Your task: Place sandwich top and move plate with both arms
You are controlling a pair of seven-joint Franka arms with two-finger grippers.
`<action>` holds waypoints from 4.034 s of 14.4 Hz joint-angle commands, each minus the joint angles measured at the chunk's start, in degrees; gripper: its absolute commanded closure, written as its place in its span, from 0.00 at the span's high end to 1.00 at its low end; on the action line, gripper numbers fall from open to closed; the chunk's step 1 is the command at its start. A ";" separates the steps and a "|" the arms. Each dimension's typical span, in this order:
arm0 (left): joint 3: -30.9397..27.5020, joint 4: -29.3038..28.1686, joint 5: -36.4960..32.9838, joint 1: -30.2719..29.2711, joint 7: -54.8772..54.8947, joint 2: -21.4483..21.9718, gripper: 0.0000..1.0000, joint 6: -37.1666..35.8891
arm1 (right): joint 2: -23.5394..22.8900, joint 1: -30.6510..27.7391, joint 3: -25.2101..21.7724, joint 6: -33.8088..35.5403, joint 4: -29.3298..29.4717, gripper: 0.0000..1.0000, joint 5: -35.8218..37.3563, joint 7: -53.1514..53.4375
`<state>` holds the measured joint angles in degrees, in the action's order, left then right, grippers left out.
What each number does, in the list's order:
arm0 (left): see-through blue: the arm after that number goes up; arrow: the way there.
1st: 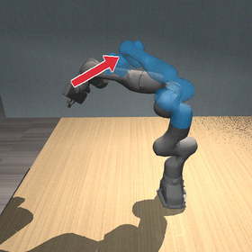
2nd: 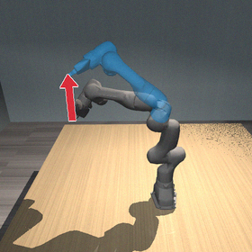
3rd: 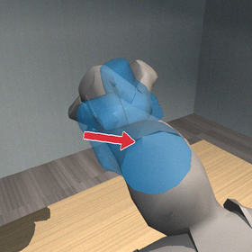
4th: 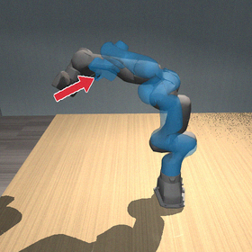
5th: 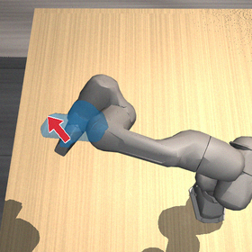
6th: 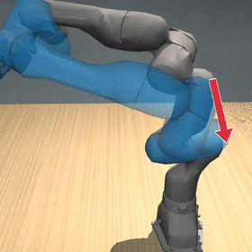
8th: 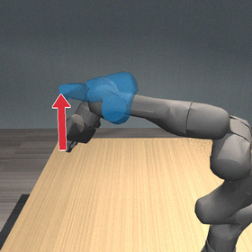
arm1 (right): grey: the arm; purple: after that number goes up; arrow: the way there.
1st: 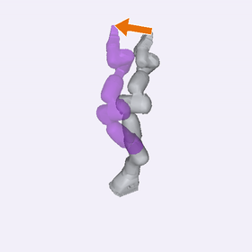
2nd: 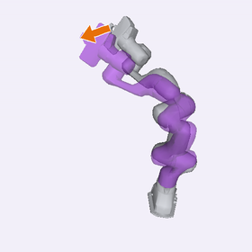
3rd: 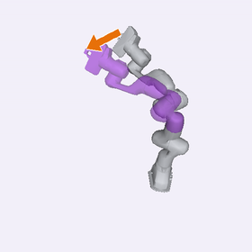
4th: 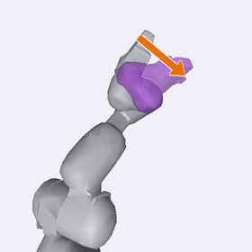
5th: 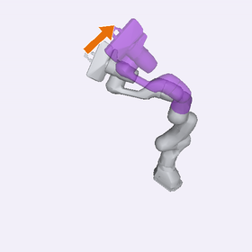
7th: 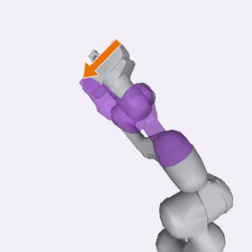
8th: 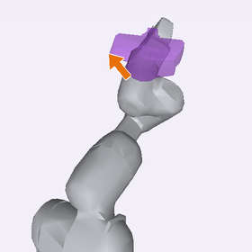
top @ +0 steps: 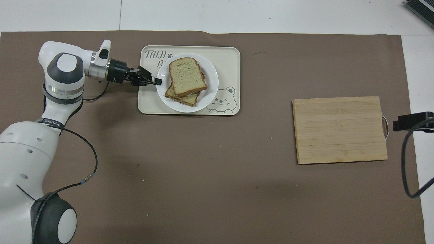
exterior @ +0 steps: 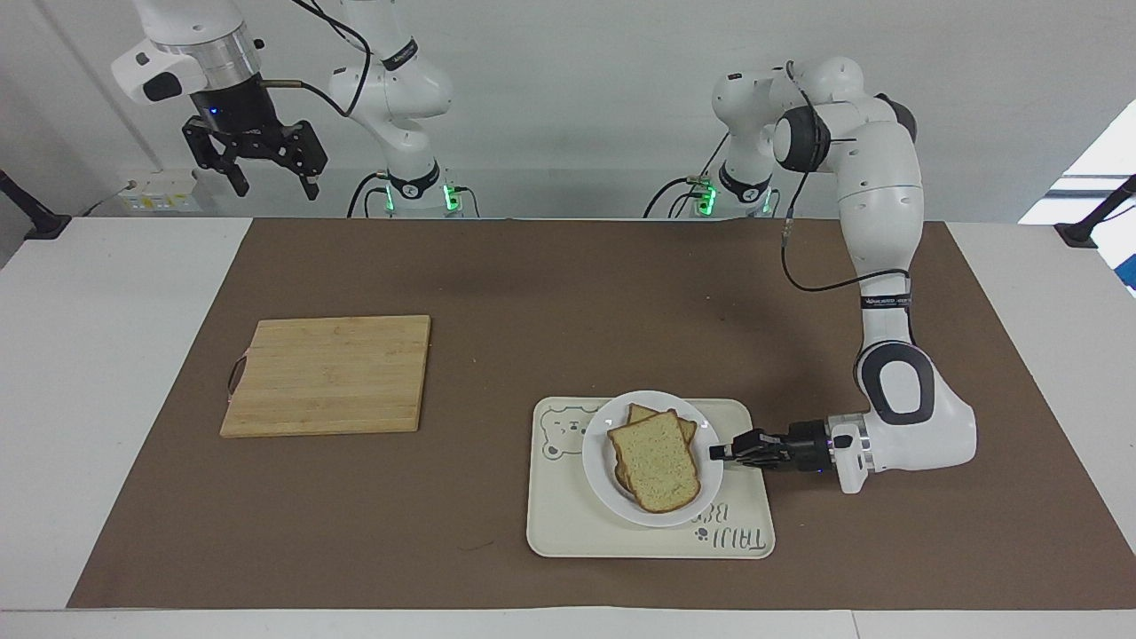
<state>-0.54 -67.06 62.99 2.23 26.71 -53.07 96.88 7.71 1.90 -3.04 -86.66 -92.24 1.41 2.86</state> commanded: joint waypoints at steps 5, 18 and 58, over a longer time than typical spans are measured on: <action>0.37 -1.14 -3.81 -0.83 -4.37 5.33 1.00 -0.03 | 0.12 -0.58 0.14 0.61 0.22 1.00 -0.44 -1.54; -1.21 -1.75 -45.14 0.67 -20.80 26.94 1.00 4.37 | 0.12 -0.58 0.14 0.61 0.22 1.00 -0.44 -1.54; -2.80 -20.74 -64.92 1.11 -27.32 54.12 1.00 -8.73 | 0.29 -0.76 -0.65 0.52 -0.04 1.00 -0.27 -1.28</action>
<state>-3.16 -88.83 -1.04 2.77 -0.72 1.41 89.81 7.71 1.85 -3.80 -86.48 -92.24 1.41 2.86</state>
